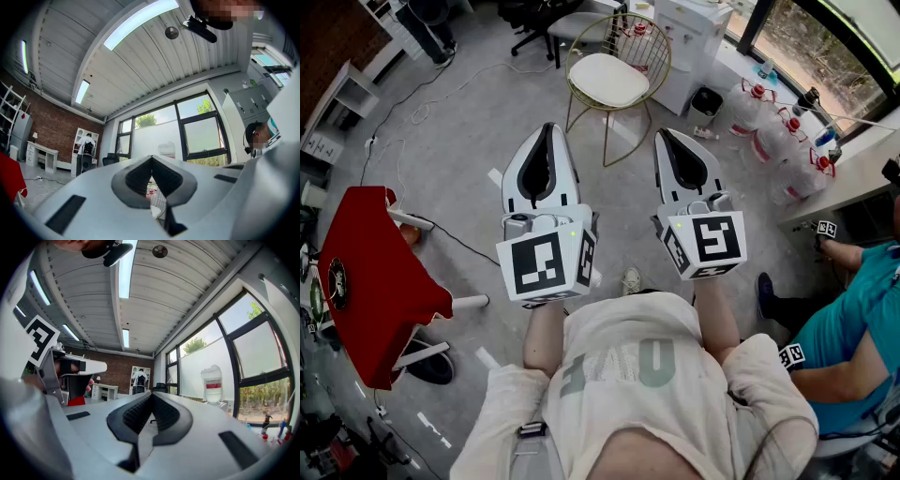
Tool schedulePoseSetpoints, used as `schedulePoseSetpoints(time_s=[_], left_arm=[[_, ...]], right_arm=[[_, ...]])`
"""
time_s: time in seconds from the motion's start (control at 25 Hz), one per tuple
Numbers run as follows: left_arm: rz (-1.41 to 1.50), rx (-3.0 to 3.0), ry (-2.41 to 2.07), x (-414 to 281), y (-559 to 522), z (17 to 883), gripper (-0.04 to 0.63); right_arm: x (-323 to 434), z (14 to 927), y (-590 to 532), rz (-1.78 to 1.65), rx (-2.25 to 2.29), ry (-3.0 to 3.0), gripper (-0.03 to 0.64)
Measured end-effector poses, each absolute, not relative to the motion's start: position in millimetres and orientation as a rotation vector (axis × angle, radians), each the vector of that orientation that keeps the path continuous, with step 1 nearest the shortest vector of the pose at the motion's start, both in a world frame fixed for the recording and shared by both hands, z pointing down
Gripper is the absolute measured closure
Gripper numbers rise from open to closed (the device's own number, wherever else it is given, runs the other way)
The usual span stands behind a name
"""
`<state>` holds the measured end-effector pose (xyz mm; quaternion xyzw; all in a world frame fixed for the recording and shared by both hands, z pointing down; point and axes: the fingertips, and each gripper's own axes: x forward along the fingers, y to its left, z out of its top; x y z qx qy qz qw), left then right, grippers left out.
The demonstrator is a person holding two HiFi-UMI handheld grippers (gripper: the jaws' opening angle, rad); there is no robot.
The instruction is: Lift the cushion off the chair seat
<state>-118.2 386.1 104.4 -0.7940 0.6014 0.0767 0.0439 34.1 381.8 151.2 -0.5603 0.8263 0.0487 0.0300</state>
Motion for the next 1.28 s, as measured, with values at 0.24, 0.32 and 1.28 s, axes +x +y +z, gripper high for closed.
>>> schedulePoseSetpoints(time_s=[0.24, 0.32, 1.28], left_arm=[[0.229, -2.414, 1.835, -113, 379, 104, 0.583], [0.220, -2.414, 1.828, -111, 376, 104, 0.583], [0.235, -2.374, 1.835, -93, 336, 110, 0.583]], right_arm=[[36, 151, 374, 0.165, -1.721, 2.565, 0.601], [36, 152, 370, 0.160, -1.715, 2.573, 0.601], [71, 170, 337, 0.046, -1.608, 2.553, 0.601]])
